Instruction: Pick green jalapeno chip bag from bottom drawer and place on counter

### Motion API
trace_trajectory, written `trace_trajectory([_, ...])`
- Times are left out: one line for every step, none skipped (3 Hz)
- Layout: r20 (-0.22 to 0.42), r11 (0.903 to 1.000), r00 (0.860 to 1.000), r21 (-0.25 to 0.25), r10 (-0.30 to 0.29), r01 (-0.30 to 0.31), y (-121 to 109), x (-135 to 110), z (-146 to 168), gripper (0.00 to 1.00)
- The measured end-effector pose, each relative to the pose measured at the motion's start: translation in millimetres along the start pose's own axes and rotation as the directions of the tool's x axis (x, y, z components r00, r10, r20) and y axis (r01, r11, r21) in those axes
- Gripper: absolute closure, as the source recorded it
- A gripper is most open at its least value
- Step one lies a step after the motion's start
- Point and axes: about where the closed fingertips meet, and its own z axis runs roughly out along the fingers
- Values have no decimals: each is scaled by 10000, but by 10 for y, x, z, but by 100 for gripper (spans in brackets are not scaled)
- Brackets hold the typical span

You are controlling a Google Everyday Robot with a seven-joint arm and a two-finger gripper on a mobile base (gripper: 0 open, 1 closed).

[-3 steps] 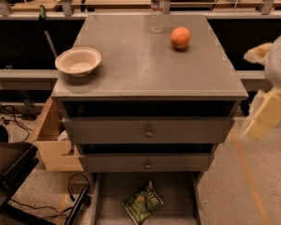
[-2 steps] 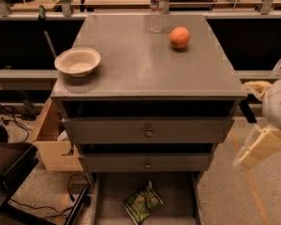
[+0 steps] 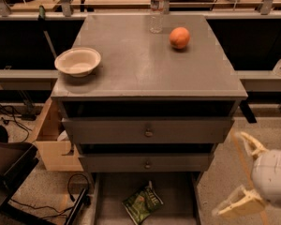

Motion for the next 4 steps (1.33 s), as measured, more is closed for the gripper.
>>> trace_trajectory([119,9990,9995,323,297,-301,201,217,45,0])
trace_trajectory([141,9992,9995,265,279,-283,209,204,68,0])
trace_trajectory([596,9977,9962,213,637,-651,264,155,483,0])
trace_trajectory([1582,9928,9801,-239,1197,-1174,502,92,1204,0])
